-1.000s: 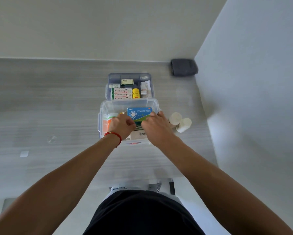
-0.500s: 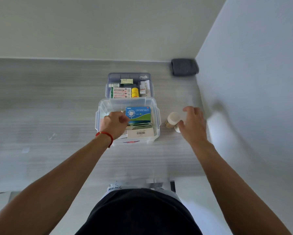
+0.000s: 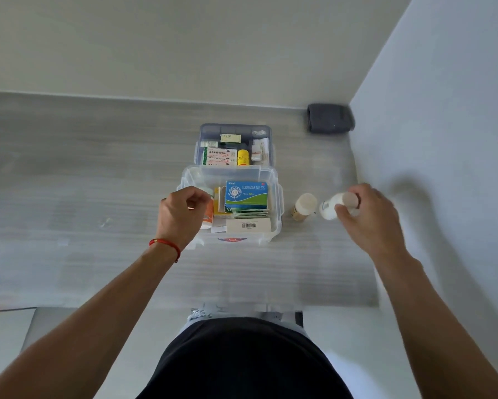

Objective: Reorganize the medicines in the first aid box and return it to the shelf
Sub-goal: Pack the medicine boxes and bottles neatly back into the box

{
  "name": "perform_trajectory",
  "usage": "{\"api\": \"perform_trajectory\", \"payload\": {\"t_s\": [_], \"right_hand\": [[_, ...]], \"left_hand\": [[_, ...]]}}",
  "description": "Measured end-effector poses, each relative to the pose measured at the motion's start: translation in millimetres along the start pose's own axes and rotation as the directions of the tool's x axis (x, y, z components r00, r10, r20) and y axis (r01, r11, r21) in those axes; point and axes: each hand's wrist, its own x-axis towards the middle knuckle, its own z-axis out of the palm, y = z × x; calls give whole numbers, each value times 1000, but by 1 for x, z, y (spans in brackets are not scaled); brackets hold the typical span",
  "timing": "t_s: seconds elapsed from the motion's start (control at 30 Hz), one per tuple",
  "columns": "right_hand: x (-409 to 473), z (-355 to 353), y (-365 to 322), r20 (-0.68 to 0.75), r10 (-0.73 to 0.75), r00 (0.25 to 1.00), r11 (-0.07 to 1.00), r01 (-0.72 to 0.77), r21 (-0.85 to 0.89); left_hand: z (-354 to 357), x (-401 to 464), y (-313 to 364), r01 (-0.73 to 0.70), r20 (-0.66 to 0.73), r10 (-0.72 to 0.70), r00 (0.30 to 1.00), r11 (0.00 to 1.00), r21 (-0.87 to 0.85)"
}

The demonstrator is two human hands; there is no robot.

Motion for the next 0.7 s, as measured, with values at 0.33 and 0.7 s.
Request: {"api": "perform_trajectory", "payload": {"t_s": [0.33,0.7], "right_hand": [[19,12,-135,202,-230,952,880,114,462],[53,110,-218,525,-236,818,969,236,68]], "left_hand": [[-15,3,-7,2,-70,-4,998,999,-37],[-23,10,-22,68,34,-63,997,982,-177]]}}
